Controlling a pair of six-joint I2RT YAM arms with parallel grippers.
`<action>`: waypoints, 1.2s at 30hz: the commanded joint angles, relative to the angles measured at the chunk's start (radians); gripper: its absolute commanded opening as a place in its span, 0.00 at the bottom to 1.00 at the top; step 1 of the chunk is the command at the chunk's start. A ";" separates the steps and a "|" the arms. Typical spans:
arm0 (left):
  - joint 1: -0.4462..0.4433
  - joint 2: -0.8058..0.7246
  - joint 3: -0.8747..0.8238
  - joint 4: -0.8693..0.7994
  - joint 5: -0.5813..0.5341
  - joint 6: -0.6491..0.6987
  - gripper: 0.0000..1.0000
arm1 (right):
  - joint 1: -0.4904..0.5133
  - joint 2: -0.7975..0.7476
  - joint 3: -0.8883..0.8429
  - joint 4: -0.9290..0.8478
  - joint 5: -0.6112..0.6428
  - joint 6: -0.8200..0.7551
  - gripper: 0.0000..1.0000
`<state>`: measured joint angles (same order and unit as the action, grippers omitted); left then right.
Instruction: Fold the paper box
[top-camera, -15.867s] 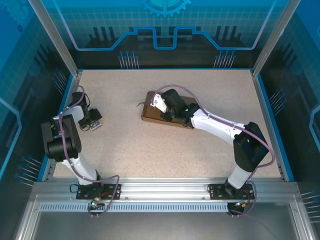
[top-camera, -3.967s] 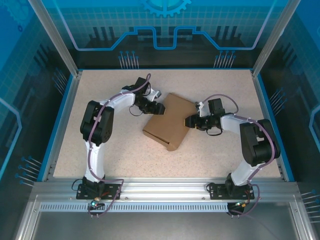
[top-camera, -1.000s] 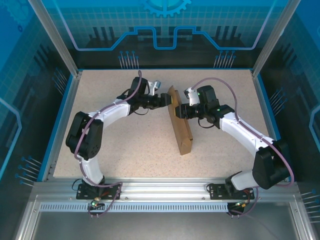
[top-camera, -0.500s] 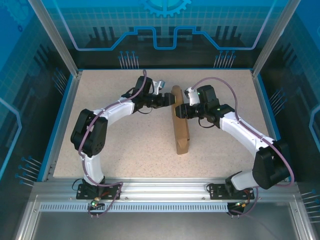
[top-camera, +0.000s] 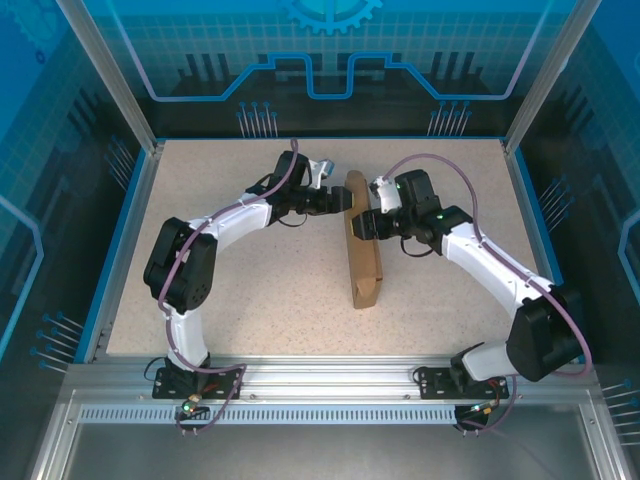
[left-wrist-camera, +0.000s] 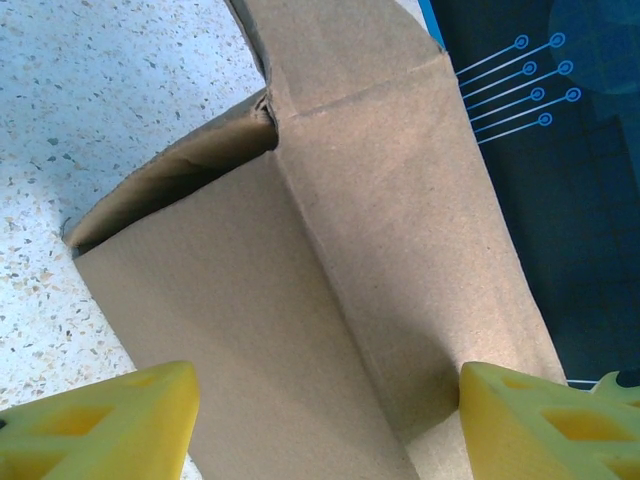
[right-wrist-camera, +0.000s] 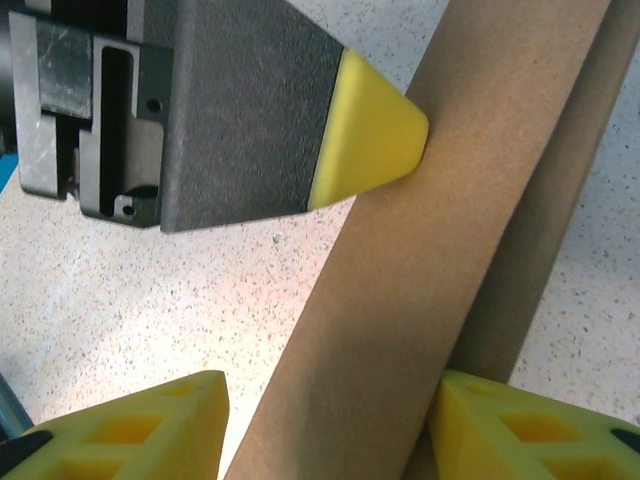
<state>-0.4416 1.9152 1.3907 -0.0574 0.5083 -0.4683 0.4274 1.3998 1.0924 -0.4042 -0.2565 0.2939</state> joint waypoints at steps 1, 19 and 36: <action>-0.003 0.048 -0.004 -0.125 -0.054 0.039 0.69 | 0.004 -0.029 0.015 -0.084 -0.007 -0.023 0.57; -0.003 0.045 0.007 -0.145 -0.056 0.057 0.69 | -0.049 -0.051 0.032 -0.115 -0.027 -0.066 0.58; -0.003 0.022 0.019 -0.144 -0.056 0.049 0.69 | -0.073 0.073 -0.012 -0.054 -0.090 -0.042 0.54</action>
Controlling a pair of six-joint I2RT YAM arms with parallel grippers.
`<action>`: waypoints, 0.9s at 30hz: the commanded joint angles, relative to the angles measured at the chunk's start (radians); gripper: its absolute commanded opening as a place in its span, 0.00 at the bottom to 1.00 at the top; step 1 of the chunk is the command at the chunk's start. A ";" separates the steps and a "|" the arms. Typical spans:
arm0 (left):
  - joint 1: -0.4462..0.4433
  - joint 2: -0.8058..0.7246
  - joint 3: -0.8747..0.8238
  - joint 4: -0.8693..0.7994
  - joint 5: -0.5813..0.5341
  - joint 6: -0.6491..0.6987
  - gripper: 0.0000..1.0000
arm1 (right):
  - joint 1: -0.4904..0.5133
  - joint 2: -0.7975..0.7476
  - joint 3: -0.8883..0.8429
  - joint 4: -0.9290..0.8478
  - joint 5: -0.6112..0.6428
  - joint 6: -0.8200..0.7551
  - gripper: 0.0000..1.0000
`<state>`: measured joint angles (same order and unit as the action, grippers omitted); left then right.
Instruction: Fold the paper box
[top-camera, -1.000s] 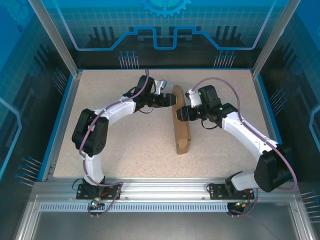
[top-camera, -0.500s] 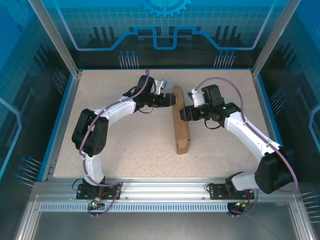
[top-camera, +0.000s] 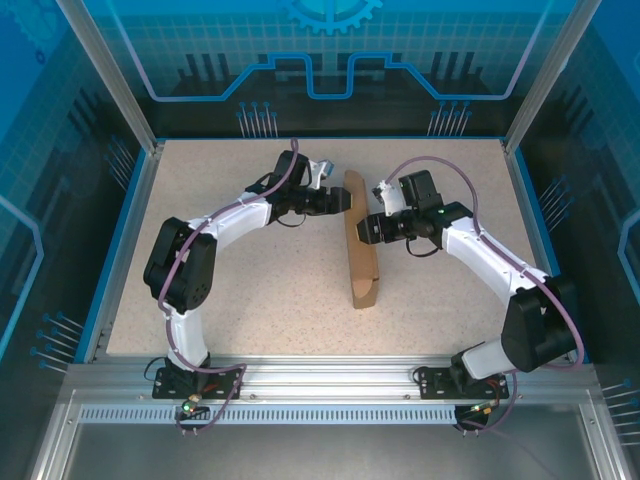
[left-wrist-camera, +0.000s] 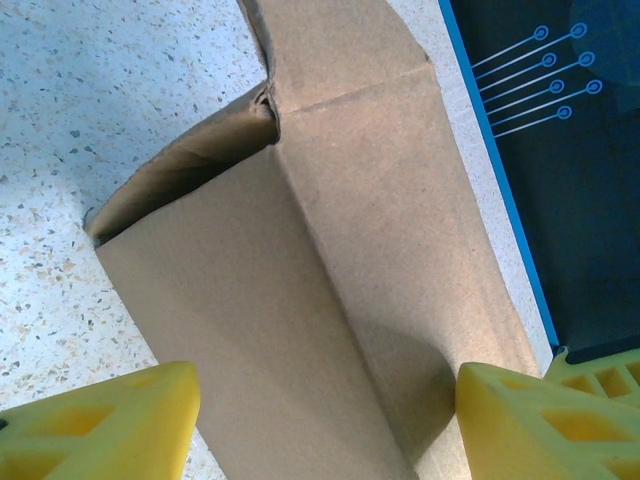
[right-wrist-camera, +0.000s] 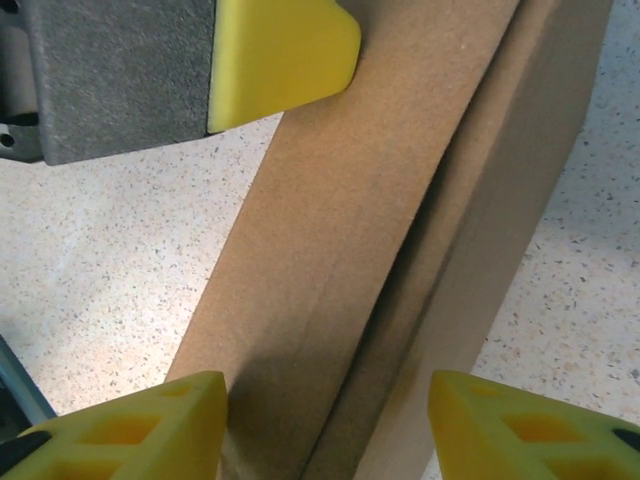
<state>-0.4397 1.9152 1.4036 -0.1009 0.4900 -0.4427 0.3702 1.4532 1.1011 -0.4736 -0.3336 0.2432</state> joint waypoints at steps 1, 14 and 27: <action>-0.005 0.019 0.011 -0.099 -0.039 0.017 0.70 | -0.016 0.018 -0.033 0.023 -0.014 0.016 0.52; -0.030 -0.287 -0.241 0.032 -0.189 -0.054 0.80 | -0.024 0.016 -0.130 0.105 -0.038 0.098 0.45; -0.392 -0.547 -0.461 -0.023 -0.610 -0.117 0.88 | -0.031 0.018 -0.140 0.109 -0.020 0.091 0.44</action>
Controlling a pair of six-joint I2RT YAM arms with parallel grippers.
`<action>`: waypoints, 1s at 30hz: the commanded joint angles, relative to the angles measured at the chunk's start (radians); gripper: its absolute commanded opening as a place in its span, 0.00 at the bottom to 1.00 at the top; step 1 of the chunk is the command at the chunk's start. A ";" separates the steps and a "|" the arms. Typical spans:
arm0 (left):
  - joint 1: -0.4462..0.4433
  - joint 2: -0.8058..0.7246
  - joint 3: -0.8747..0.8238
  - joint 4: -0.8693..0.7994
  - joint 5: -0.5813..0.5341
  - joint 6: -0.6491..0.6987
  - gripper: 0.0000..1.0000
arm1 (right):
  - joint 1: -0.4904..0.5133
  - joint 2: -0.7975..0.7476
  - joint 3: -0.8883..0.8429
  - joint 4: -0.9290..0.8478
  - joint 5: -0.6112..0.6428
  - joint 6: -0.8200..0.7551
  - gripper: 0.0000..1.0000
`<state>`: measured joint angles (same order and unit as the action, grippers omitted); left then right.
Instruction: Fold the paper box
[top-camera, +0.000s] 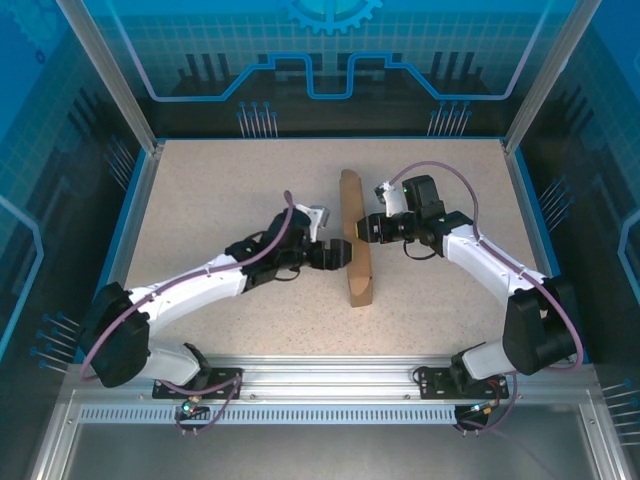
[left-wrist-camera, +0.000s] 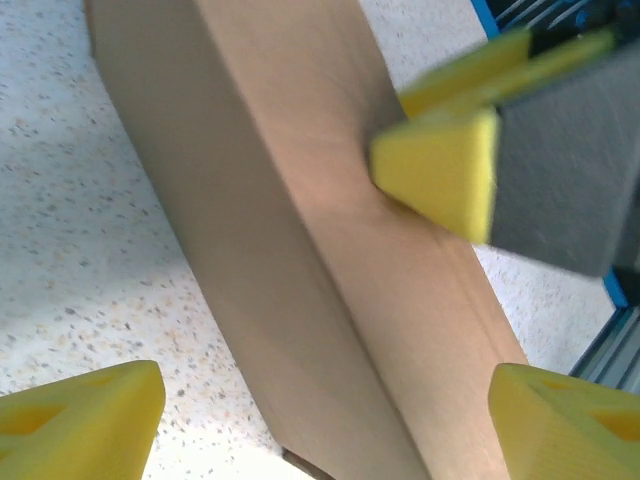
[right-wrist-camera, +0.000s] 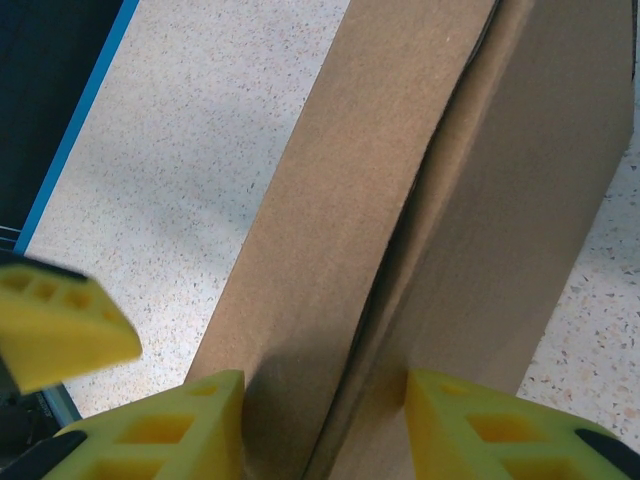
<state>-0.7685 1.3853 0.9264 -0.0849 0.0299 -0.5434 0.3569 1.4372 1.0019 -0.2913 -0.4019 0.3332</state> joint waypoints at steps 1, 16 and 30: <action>-0.098 -0.014 0.023 -0.046 -0.195 -0.015 0.89 | -0.019 0.035 -0.044 -0.070 0.048 0.000 0.44; -0.337 0.223 0.204 -0.122 -0.586 0.022 0.99 | -0.035 0.025 -0.060 -0.057 0.031 -0.031 0.43; -0.351 0.224 0.159 -0.088 -0.644 0.038 0.79 | -0.061 0.006 -0.069 -0.053 0.023 -0.033 0.43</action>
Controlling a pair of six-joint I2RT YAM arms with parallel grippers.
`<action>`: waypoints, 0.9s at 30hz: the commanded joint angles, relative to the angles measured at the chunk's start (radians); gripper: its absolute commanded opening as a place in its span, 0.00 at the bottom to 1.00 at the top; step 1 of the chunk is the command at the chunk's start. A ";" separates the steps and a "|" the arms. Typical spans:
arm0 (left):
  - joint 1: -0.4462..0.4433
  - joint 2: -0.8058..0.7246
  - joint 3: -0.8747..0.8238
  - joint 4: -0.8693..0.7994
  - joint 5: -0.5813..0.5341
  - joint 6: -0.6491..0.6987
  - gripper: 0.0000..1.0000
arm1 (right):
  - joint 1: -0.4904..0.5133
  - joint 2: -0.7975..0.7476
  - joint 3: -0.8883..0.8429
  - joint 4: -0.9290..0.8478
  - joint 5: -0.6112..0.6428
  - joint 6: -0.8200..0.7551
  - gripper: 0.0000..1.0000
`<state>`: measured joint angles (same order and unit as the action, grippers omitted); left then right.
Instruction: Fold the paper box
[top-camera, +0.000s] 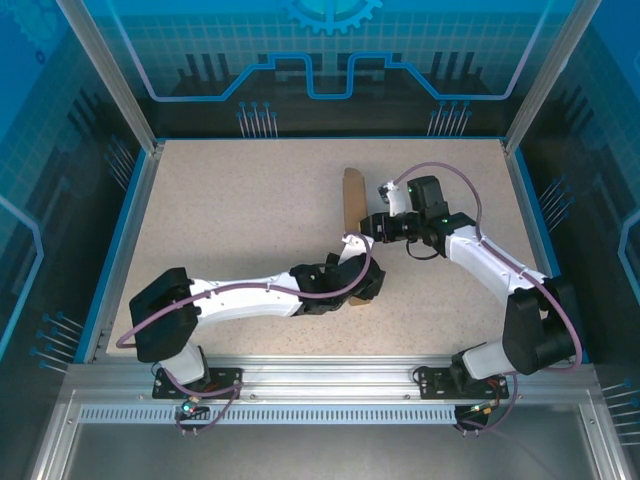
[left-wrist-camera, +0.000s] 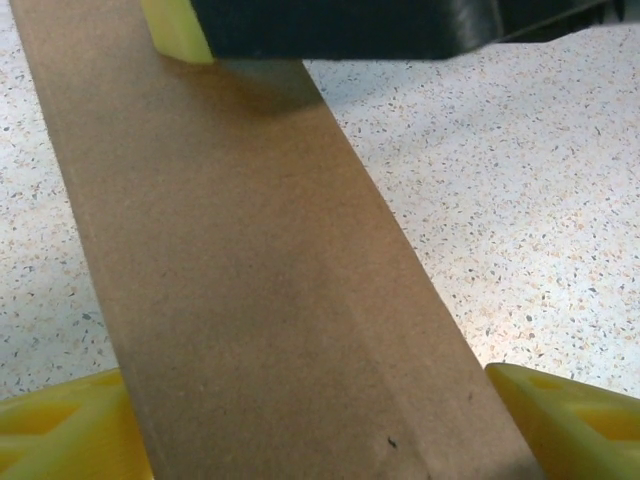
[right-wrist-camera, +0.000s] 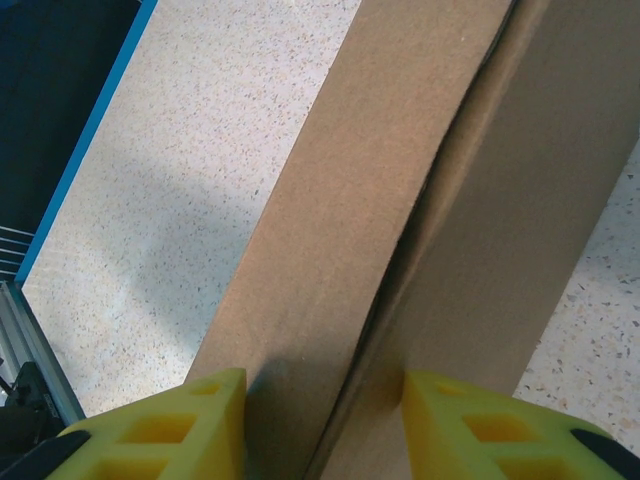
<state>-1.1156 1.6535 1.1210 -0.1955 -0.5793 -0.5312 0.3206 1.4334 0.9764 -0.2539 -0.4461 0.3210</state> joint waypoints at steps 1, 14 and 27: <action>-0.004 -0.054 -0.053 0.040 -0.031 0.038 0.77 | -0.026 0.006 -0.044 -0.090 0.068 -0.019 0.43; 0.056 -0.215 -0.250 0.223 0.171 0.353 0.50 | -0.028 -0.107 0.002 -0.109 0.055 0.017 0.53; 0.356 -0.355 -0.319 0.250 0.623 0.756 0.45 | -0.104 -0.208 0.087 -0.134 0.128 -0.255 0.66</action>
<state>-0.8345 1.3502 0.8070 0.0086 -0.1436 0.0807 0.2481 1.2446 1.0302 -0.3965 -0.3492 0.1951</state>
